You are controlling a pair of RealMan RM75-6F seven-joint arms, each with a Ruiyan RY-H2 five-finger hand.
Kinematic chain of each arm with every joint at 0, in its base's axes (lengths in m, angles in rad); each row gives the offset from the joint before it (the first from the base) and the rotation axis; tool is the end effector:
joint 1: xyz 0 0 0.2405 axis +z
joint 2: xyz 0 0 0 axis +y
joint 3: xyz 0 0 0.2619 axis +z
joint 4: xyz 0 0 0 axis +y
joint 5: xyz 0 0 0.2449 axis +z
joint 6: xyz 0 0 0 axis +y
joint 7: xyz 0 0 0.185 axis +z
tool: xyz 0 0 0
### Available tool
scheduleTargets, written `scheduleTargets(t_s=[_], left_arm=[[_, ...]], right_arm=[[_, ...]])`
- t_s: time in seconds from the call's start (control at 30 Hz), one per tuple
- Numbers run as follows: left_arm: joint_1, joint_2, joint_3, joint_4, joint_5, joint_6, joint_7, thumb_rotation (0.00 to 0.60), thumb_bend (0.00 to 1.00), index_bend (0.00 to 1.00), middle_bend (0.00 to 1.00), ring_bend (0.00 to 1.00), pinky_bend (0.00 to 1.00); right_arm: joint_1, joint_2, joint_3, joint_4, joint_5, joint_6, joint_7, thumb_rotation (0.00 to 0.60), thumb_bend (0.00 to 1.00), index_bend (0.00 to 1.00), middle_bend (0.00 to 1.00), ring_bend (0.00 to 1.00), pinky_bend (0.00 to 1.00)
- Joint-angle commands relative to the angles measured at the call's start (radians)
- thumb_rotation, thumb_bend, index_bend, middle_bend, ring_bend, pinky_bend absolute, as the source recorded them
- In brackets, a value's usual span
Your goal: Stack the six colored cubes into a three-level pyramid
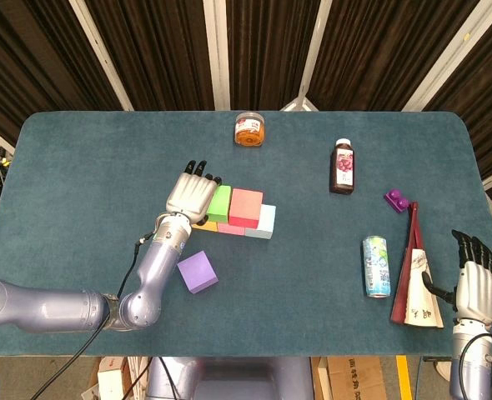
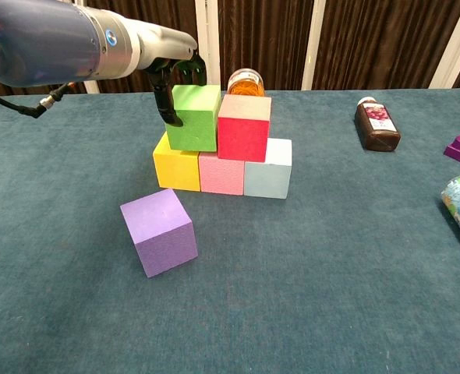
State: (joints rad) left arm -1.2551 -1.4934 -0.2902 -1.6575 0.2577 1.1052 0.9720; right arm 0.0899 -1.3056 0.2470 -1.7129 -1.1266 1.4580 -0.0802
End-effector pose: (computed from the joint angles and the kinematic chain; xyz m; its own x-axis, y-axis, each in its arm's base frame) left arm 0.0019 0.4381 -0.0425 0.6439 0.2328 0.7288 0.7604 -0.3000 -0.5760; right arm -0.3291 -0.2586 0.1023 0.1361 0.1216 0.9832 -0.9457 0.3118 0.0923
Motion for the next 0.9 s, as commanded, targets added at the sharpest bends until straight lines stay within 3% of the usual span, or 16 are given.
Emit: scheduleTargets(t_s=[0.03,0.9], left_arm=[[0.0,0.003,0.007,0.006,0.003,-0.015,-0.008,0.6,0.37,0.28,0.26,0.0,0.0],[-0.015,-0.011,0.029,0.03,0.013,-0.025,-0.036,0.6,0.37,0.26,0.24,0.0,0.0]], right_arm=[[0.0,0.001,0.001,-0.002,0.003,0.0,-0.002,0.6,0.28,0.13,0.14,0.0,0.0],[0.0,0.0,0.004,-0.006,0.015,0.004,-0.01,0.6,0.28,0.13,0.14,0.0,0.0]])
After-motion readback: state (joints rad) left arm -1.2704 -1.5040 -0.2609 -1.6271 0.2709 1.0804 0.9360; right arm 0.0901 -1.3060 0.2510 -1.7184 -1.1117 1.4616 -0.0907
